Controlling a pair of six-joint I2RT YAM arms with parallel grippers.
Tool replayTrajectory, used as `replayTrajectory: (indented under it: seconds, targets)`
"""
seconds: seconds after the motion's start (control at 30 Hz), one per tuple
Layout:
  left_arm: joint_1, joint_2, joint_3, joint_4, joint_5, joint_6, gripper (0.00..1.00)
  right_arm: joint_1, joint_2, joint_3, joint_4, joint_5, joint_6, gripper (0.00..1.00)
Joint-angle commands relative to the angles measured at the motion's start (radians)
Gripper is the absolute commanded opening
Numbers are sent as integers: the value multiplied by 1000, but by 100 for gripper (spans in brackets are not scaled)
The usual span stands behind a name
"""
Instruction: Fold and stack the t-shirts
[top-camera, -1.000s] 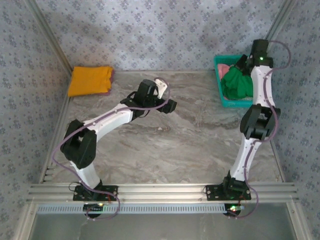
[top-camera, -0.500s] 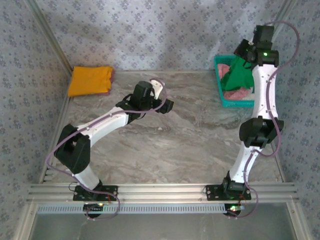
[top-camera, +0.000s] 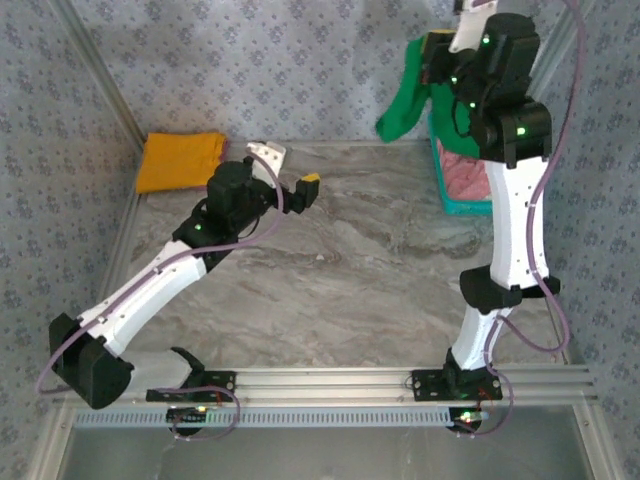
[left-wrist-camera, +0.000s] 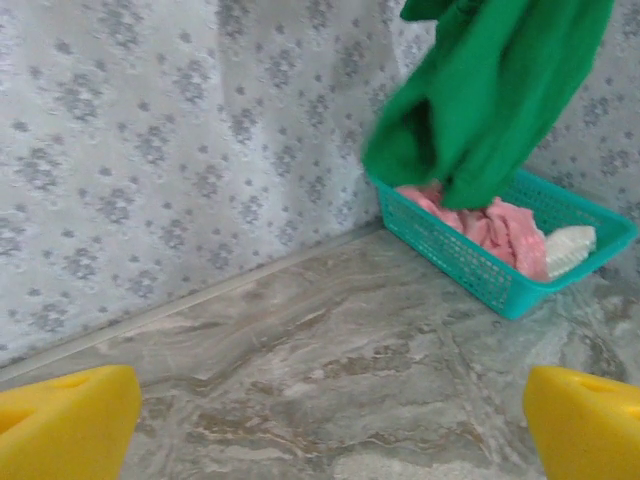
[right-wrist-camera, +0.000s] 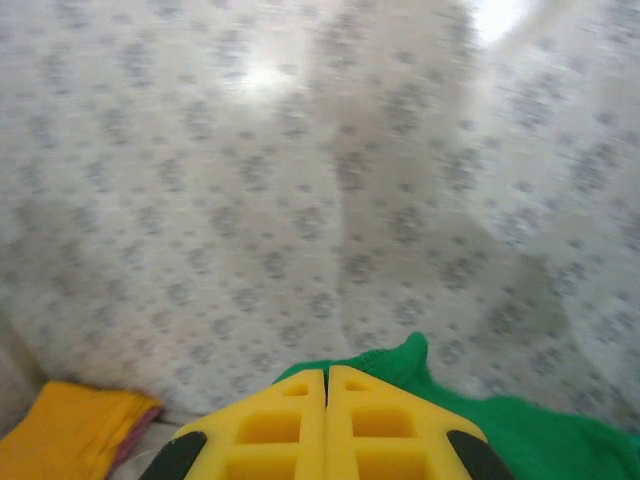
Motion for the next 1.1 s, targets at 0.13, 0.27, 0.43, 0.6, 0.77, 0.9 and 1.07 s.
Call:
replayTrajectory:
  seconds: [0.13,0.27,0.43,0.6,0.77,0.9,1.07]
  targets:
    - [33,-89,-79,17,-70,16,98,172,-77,-24,99,35,-163,0]
    - [45,-124,-110,8,-81,24,98,200,-66,-71,119,-14,-157,0]
    - [75,-165,-201,-5,-137,10,98,203,-76,-397,281,-61,-75,29]
    - [136,-193,-296,-4,-119,-69,98,188,-1,-522,247,-129,45,76]
    - [139,-167,-315,-54,-49,-84,98,106,-62,-722,282,-135,142,80]
    - [139,-40,-259,-113,50,-100,98,-3,-177,-1022,426,-135,257,80]
    - [120,103,-243,-50,150,-164,98,-84,-232,-1265,419,-119,353,80]
